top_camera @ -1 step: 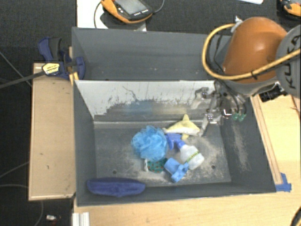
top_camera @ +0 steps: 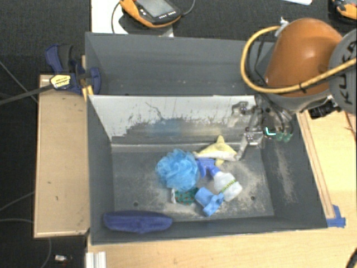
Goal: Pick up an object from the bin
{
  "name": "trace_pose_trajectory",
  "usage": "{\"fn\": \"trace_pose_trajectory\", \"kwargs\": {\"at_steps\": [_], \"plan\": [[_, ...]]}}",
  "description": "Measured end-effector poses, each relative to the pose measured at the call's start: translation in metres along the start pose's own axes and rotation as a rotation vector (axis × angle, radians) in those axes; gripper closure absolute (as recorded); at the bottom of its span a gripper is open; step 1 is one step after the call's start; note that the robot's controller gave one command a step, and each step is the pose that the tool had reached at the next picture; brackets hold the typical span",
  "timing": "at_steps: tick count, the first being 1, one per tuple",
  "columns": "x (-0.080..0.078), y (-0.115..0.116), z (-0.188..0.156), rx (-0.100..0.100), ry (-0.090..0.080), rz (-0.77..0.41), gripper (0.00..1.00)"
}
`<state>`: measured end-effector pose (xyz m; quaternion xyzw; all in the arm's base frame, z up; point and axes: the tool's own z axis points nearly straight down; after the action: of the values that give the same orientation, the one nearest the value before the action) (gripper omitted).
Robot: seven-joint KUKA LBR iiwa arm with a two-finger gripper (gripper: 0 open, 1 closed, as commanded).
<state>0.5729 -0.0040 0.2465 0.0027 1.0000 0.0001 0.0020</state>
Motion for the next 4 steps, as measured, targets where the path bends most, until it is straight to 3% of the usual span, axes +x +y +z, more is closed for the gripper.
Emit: {"fn": "trace_pose_trajectory", "kwargs": {"at_steps": [4], "plan": [[0.0,-0.0001,0.0,0.0,0.0,0.0,0.0]]}}
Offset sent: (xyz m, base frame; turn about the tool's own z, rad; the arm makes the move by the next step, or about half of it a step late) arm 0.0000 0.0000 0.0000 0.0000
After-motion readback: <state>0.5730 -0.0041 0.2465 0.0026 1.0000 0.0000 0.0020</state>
